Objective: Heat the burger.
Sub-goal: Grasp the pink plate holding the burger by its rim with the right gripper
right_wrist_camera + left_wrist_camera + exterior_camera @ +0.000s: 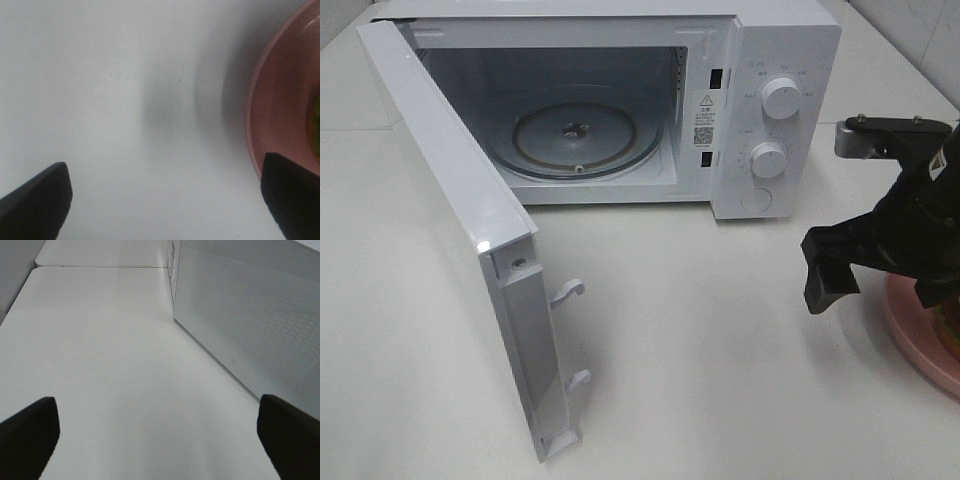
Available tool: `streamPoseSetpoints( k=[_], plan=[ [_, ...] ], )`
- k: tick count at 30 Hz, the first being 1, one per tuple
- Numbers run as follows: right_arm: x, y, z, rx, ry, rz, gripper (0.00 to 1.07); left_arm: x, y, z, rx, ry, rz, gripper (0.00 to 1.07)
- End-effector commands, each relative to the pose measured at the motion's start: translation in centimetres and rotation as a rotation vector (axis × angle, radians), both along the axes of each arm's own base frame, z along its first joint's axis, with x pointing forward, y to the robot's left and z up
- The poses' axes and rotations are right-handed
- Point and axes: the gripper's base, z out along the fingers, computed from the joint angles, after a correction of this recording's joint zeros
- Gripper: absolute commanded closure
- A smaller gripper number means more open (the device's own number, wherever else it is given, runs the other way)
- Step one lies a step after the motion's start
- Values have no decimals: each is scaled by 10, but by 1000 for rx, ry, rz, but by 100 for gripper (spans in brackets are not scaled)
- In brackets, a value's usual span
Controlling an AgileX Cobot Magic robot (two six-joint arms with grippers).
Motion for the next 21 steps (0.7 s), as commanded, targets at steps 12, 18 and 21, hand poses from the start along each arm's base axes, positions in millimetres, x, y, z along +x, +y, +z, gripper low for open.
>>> streamPoseSetpoints(
  k=[12,18,21],
  plan=[
    [35,-14,-43,-75,69,28,33,-2,0,1,-6,-31,2,5],
    [49,-20,-56,-84,103,20,42,-2,0,1,-6,-31,2,5],
    [50,-27,-61,-88,127,-2,41,-2,0,1,-6,-31,2,5]
  ],
)
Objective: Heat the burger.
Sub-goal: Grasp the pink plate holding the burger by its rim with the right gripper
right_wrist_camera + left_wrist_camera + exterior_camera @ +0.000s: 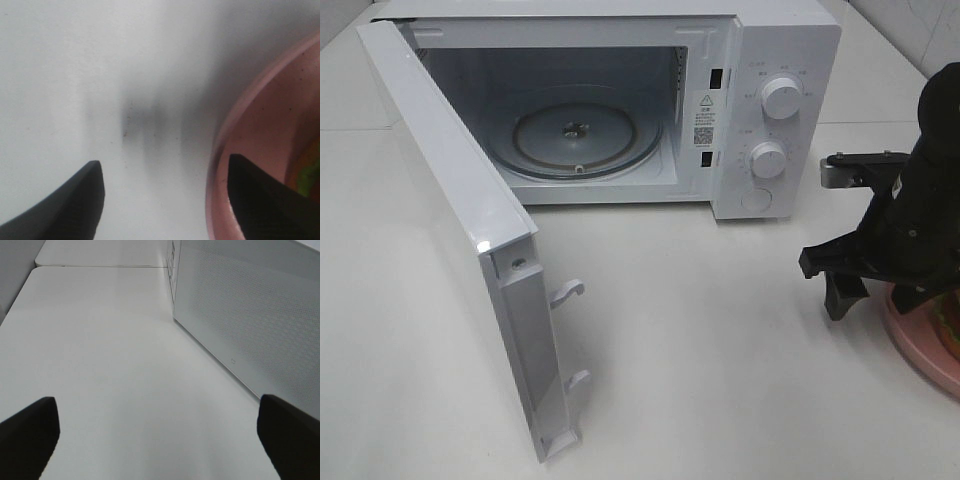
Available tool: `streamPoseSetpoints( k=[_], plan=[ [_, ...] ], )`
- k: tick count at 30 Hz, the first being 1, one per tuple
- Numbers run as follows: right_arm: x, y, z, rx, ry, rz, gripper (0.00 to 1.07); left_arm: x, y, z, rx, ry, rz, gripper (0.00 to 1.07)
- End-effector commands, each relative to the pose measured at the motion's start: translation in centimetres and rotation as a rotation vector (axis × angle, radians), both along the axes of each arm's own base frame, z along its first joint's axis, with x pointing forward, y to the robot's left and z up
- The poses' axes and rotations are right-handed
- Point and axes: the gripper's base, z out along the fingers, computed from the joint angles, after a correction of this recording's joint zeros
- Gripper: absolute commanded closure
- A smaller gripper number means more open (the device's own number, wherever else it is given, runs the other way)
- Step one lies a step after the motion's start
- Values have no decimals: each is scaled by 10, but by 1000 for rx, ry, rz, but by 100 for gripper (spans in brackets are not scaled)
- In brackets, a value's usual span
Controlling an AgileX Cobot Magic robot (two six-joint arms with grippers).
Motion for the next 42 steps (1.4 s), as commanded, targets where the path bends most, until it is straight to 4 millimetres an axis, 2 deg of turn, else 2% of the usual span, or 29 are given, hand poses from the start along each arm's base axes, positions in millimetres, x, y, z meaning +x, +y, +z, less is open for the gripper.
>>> streamPoseSetpoints(
  k=[1,9,21,33,37,38,39,40,41,42],
  plan=[
    [2,-8,-5,-12,30,-7,41,-2,0,1,-6,-31,2,5],
    [5,-24,-8,-13,42,-76,41,-2,0,1,-6,-31,2,5],
    [4,-24,-41,-31,136,-149,41,-2,0,1,-6,-31,2,5],
    [5,-24,-44,-28,135,-162,44,-2,0,1,-6,-31,2,5],
    [5,-23,-44,-19,137,-174,56,-2,0,1,-6,-31,2,5],
    [5,-22,-44,-16,139,-177,68,-2,0,1,-6,-31,2,5],
    [5,-22,-44,-16,139,-177,68,-2,0,1,-6,-31,2,5],
    [5,-22,-44,-17,140,-177,81,-2,0,1,-6,-31,2,5],
    [4,-22,-44,-18,142,-177,90,-2,0,1,-6,-31,2,5],
    [4,-22,-44,-18,142,-177,90,-2,0,1,-6,-31,2,5]
  ],
)
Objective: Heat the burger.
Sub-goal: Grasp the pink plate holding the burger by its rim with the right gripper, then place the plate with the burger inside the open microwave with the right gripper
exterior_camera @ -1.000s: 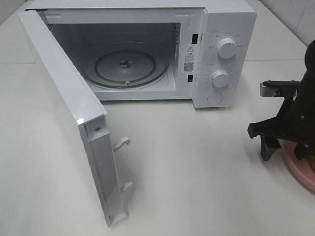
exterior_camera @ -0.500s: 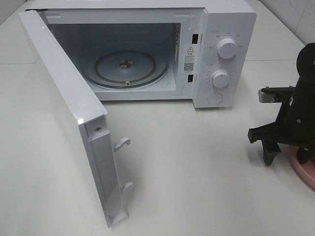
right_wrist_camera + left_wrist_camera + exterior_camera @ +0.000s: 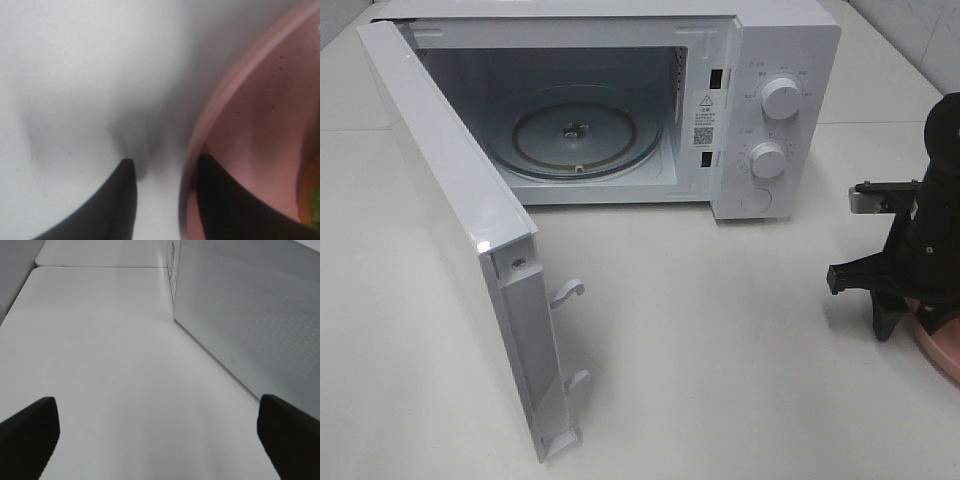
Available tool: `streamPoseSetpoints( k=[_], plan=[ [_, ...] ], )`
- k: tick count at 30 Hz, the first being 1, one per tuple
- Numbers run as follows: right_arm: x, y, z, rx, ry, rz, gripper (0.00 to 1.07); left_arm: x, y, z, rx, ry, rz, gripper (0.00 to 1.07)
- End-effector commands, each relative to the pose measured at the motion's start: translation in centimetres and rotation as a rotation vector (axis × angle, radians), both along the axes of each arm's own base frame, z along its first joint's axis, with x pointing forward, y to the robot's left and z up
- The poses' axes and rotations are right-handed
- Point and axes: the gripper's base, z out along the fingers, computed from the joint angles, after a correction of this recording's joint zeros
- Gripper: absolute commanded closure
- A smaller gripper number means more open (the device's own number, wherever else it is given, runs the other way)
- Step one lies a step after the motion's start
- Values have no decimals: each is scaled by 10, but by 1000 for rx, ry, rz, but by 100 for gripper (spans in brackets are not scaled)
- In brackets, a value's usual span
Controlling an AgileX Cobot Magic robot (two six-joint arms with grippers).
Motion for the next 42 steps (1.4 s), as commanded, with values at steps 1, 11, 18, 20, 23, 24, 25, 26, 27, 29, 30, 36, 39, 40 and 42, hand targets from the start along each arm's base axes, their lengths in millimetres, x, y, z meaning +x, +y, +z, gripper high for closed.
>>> streamPoseSetpoints(
  k=[1,11,18,20,23,24,25,26,27,29,30,36,39,40,42],
  plan=[
    [-5,3,-13,40,42,-71,105,-2,0,1,-6,-31,2,5],
    [-7,4,-13,37,60,-54,107,-2,0,1,-6,-31,2,5],
    [-14,6,-3,-11,113,25,107,-2,0,1,-6,-31,2,5],
    [-16,10,3,-25,107,56,107,-2,0,1,-6,-31,2,5],
    [-20,18,15,-40,95,111,107,-2,0,1,-6,-31,2,5],
    [-22,21,20,-44,94,130,107,-2,0,1,-6,-31,2,5],
    [-22,21,20,-44,94,130,107,-2,0,1,-6,-31,2,5],
    [-25,26,27,-58,92,166,107,-2,0,1,-6,-31,2,5],
    [-27,28,32,-69,89,186,107,-2,0,1,-6,-31,2,5],
    [-32,33,42,-91,84,223,107,-2,0,1,-6,-31,2,5],
    [-34,35,45,-100,86,240,107,-2,0,1,-6,-31,2,5],
    [-51,53,72,-124,60,338,107,-2,0,1,-6,-31,2,5],
    [-53,56,74,-124,56,356,107,-2,0,1,-6,-31,2,5],
    [-58,62,81,-129,37,390,107,-2,0,1,-6,-31,2,5],
    [-64,67,88,-141,20,428,107,-2,0,1,-6,-31,2,5]
  ],
)
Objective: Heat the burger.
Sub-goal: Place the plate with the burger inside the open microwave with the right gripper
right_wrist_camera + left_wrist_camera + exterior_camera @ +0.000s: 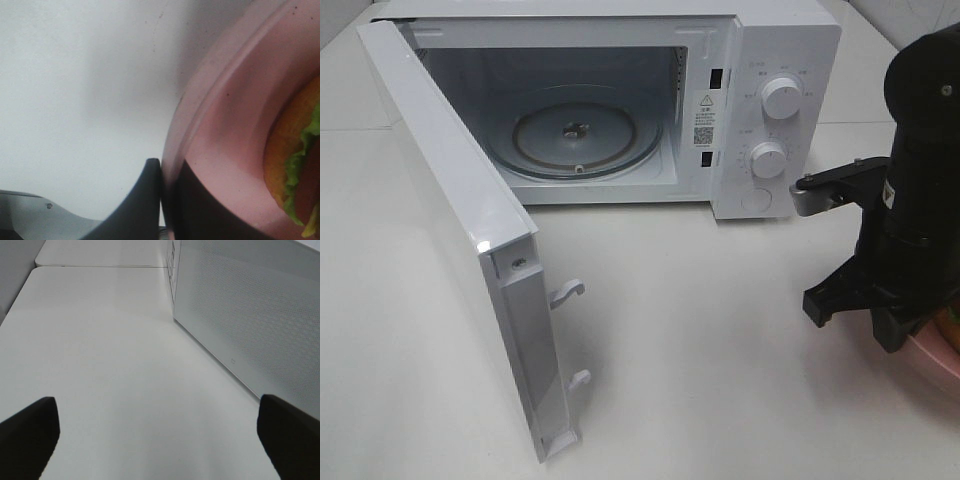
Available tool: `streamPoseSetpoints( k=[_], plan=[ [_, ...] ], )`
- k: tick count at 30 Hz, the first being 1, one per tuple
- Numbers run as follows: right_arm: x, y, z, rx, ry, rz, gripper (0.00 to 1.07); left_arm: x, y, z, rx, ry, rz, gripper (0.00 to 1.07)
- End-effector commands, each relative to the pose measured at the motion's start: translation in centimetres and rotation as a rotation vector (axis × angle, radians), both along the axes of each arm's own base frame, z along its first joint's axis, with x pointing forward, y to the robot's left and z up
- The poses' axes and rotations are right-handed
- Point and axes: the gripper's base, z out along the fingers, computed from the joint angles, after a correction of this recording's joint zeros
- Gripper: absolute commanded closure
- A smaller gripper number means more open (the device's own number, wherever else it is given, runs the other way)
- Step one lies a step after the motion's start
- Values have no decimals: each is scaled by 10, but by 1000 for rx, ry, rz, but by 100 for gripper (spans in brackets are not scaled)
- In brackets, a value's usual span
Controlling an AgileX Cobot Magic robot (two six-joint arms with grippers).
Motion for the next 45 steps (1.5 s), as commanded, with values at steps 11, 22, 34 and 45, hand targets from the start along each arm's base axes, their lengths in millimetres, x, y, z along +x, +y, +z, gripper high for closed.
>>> streamPoseSetpoints(
  k=[11,22,34,45],
  plan=[
    [-37,30,34,-96,-49,316,107,-2,0,1,-6,-31,2,5],
    [-65,58,35,-188,-1,795,107,-2,0,1,-6,-31,2,5],
    [-78,75,26,-188,-64,1004,107,-2,0,1,-6,-31,2,5],
    [-74,80,26,-147,-140,991,105,-2,0,1,-6,-31,2,5]
  ],
)
